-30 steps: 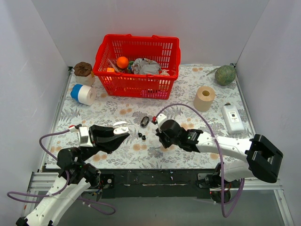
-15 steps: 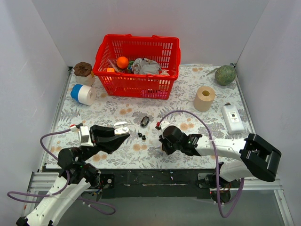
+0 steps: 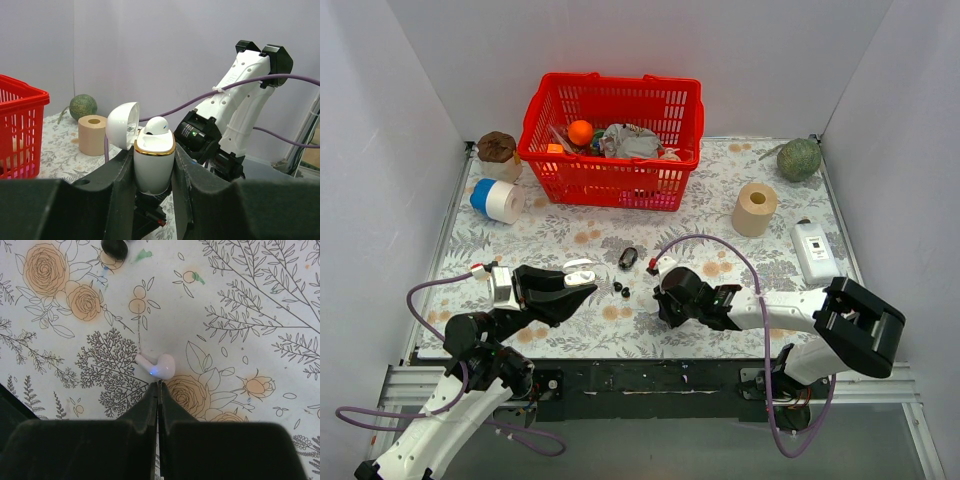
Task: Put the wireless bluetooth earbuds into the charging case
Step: Pick up the earbud from the center of the board.
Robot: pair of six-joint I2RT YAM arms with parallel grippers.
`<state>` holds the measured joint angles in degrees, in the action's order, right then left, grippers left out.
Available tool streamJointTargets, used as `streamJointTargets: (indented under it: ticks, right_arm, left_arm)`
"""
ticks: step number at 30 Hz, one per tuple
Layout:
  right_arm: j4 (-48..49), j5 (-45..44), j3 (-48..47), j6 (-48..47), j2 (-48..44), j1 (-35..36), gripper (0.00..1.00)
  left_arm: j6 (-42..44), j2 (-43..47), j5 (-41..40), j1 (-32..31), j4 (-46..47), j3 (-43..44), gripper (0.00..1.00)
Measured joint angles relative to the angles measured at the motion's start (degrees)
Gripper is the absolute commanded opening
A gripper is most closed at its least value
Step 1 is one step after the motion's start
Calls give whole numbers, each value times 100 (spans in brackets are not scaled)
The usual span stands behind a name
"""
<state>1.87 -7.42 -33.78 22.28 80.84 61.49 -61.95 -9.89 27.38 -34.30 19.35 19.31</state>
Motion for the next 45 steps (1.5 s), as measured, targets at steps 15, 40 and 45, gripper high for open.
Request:
streamJointTargets:
  ticks: [15, 40, 45]
  right_arm:
    - [262, -157, -107, -251, 236, -214, 1]
    - [-1296, -466, -1523, 188, 509, -216, 60]
    - [-1738, -741, -1698, 662, 914, -122, 60]
  left_arm:
    - [17, 70, -2, 0, -140, -11, 0]
    - [-26, 85, -20, 0, -181, -11, 0]
    - [-50, 85, -22, 0, -184, -11, 0]
